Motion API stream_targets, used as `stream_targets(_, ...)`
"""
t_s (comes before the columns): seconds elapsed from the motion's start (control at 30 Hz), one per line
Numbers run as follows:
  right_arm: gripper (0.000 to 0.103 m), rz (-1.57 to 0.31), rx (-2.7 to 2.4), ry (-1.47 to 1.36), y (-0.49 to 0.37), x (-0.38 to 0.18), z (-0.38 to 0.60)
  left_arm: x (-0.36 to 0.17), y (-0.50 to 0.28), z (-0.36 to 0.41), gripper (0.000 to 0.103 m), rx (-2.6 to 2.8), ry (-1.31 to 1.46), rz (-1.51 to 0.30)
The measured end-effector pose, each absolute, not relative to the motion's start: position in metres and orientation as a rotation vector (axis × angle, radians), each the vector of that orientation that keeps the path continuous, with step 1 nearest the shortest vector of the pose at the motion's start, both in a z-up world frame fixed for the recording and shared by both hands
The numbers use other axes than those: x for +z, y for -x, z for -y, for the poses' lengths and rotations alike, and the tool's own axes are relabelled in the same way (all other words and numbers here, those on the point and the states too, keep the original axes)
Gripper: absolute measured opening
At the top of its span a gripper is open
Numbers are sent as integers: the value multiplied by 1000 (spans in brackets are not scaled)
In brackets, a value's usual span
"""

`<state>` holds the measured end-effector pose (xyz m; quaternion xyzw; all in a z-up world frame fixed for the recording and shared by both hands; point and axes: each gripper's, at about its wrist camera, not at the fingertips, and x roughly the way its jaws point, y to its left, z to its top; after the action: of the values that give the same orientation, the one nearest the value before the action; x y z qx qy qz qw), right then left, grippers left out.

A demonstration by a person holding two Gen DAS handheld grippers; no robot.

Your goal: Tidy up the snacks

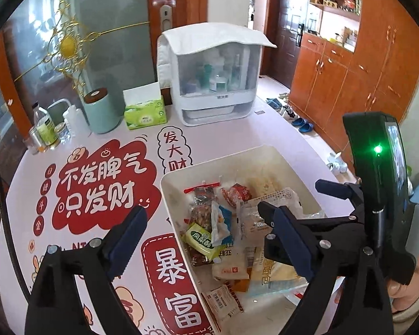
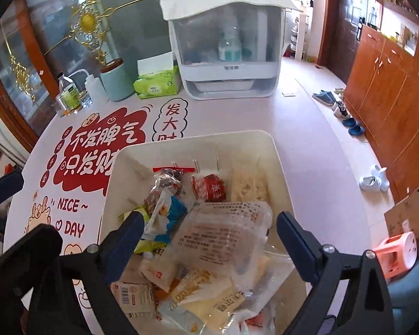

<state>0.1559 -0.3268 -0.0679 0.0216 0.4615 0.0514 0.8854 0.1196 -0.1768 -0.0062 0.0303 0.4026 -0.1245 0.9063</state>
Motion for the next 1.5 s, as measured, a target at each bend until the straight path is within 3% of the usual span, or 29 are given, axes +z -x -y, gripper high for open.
stream_targets(0.1, 97, -956, 125, -50, -154, -64, 320, -4, -116, 166, 98, -236, -39, -836)
stream_targets(0.57, 97, -965, 202, -53, -102, -40, 282, 14, -51, 91, 98, -44, 110, -808)
stream_targets(1.5, 97, -768, 181, -32, 29, 33, 218, 53, 36, -5, 99, 33, 94, -737)
